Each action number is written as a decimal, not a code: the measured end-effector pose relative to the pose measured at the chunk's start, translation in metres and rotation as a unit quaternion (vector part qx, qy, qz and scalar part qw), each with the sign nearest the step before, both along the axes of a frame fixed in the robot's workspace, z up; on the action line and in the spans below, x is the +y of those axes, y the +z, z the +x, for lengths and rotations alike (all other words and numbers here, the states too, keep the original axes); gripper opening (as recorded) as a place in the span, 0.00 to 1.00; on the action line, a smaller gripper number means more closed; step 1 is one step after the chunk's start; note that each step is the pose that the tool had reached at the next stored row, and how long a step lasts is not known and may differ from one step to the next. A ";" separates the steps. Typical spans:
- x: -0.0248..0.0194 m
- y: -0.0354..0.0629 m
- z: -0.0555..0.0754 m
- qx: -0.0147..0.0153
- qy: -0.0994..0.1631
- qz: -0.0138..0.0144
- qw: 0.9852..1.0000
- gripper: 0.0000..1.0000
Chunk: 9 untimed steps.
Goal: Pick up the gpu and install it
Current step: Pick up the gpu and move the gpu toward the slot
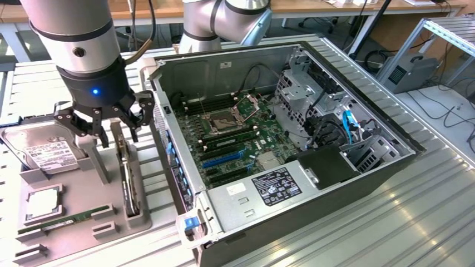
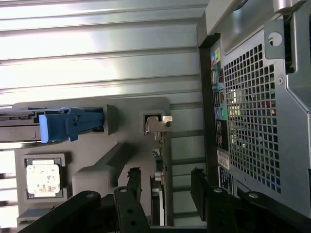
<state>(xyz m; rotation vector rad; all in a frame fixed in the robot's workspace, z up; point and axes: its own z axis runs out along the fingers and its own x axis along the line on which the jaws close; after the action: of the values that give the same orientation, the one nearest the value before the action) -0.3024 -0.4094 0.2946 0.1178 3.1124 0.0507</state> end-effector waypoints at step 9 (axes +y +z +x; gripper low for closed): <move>-0.0026 0.0017 0.001 0.000 0.000 0.000 1.000 0.54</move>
<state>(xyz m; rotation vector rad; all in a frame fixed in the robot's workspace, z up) -0.3015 -0.4120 0.2963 0.1177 3.1126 0.0510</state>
